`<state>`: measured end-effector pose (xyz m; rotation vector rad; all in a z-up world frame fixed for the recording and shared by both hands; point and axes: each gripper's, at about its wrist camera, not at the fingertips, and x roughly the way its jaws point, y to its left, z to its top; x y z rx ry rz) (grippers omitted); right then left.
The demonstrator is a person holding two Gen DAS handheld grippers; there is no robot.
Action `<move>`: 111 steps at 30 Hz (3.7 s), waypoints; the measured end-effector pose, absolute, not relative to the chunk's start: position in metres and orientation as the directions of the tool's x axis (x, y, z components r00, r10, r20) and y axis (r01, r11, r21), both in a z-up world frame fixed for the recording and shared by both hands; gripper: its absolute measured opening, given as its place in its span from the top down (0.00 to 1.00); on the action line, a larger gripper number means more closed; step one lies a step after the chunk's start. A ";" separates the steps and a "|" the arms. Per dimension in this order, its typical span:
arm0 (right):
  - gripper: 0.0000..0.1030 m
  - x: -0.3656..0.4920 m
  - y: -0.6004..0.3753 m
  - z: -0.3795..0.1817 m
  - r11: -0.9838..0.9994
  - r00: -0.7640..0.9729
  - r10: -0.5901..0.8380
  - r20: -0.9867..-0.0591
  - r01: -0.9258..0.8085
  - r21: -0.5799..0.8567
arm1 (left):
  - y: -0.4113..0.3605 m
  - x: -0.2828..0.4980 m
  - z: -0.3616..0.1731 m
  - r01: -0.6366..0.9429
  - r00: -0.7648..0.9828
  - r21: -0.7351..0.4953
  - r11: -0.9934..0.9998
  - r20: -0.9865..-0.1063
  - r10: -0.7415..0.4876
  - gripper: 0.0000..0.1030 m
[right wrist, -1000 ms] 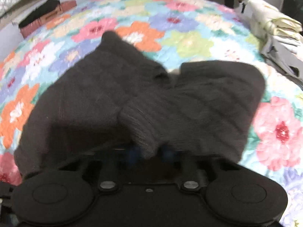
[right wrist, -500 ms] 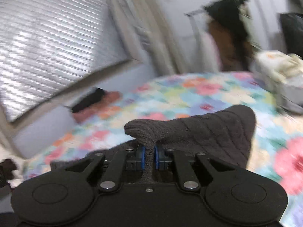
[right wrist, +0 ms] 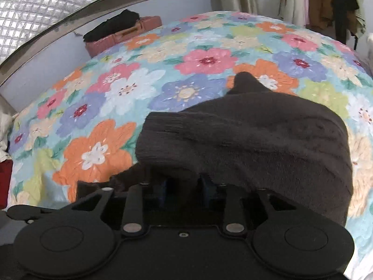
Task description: Fold clothes
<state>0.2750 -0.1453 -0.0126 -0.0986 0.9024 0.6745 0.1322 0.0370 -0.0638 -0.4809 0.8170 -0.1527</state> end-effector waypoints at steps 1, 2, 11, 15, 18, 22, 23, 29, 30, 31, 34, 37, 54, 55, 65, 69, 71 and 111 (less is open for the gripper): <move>0.59 0.277 -0.145 -0.004 0.784 0.421 0.503 -0.754 -0.590 0.193 | 0.041 0.131 -0.062 -0.061 0.680 -0.496 0.866 -0.656 -0.327 0.89; 0.57 0.280 -0.146 0.005 0.777 0.412 0.511 -0.754 -0.596 0.201 | 0.042 0.130 -0.061 -0.064 0.680 -0.507 0.859 -0.652 -0.335 0.89; 0.41 0.348 -0.128 0.066 0.758 0.446 0.429 -0.785 -0.650 0.045 | 0.043 0.131 -0.060 -0.039 0.693 -0.510 0.859 -0.633 -0.344 0.88; 0.42 0.366 -0.114 0.044 0.612 0.378 0.398 -0.836 -0.788 -0.065 | 0.049 0.140 -0.070 -0.060 0.667 -0.551 0.832 -0.643 -0.378 0.87; 0.42 0.376 -0.108 0.024 0.570 0.373 0.372 -0.850 -0.815 -0.108 | 0.050 0.144 -0.075 -0.062 0.651 -0.557 0.828 -0.651 -0.389 0.87; 0.40 0.388 -0.106 -0.011 0.569 0.279 0.337 -0.899 -0.822 -0.042 | 0.051 0.146 -0.081 -0.074 0.645 -0.570 0.818 -0.653 -0.397 0.86; 0.40 0.385 -0.110 -0.019 0.593 0.280 0.348 -0.895 -0.805 -0.022 | 0.052 0.145 -0.080 -0.075 0.648 -0.572 0.817 -0.651 -0.396 0.86; 0.91 0.341 -0.117 -0.008 0.623 0.534 0.358 -0.765 -0.748 -0.231 | 0.048 0.140 -0.074 -0.054 0.667 -0.550 0.833 -0.641 -0.380 0.86; 0.91 0.338 -0.121 0.006 0.663 0.598 0.363 -0.714 -0.705 -0.253 | 0.047 0.139 -0.072 -0.044 0.674 -0.543 0.839 -0.636 -0.376 0.86; 0.91 0.337 -0.127 0.021 0.704 0.651 0.369 -0.664 -0.662 -0.257 | 0.046 0.138 -0.069 -0.034 0.684 -0.534 0.845 -0.629 -0.370 0.86; 0.91 0.349 -0.147 0.059 0.796 0.737 0.380 -0.559 -0.569 -0.208 | 0.047 0.133 -0.061 -0.020 0.717 -0.525 0.851 -0.601 -0.353 0.86; 0.91 0.369 -0.158 0.068 0.835 0.738 0.373 -0.562 -0.531 -0.145 | 0.055 0.132 -0.060 -0.111 0.711 -0.515 0.850 -0.639 -0.294 0.86; 0.61 0.286 -0.203 0.026 0.834 0.503 0.528 -0.684 -0.458 0.307 | 0.092 0.120 -0.045 -0.331 0.676 -0.461 0.824 -0.724 -0.134 0.61; 0.61 0.272 -0.205 0.023 0.823 0.484 0.542 -0.687 -0.474 0.314 | 0.097 0.118 -0.041 -0.337 0.684 -0.445 0.830 -0.721 -0.110 0.61; 0.59 0.206 -0.198 -0.035 0.726 0.233 0.609 -0.758 -0.548 0.415 | 0.110 0.126 -0.051 -0.319 0.650 -0.521 0.791 -0.728 -0.217 0.61; 0.60 0.204 -0.190 -0.032 0.758 0.291 0.578 -0.762 -0.537 0.370 | 0.096 0.129 -0.059 -0.314 0.600 -0.481 0.818 -0.769 -0.222 0.61; 0.60 0.205 -0.195 -0.015 0.786 0.381 0.570 -0.728 -0.511 0.348 | 0.094 0.126 -0.054 -0.301 0.611 -0.478 0.825 -0.761 -0.218 0.60; 0.31 0.174 -0.249 -0.012 0.950 0.607 0.298 -0.737 -0.262 0.168 | 0.034 0.127 -0.033 -0.121 0.556 -0.342 0.932 -0.801 -0.221 0.23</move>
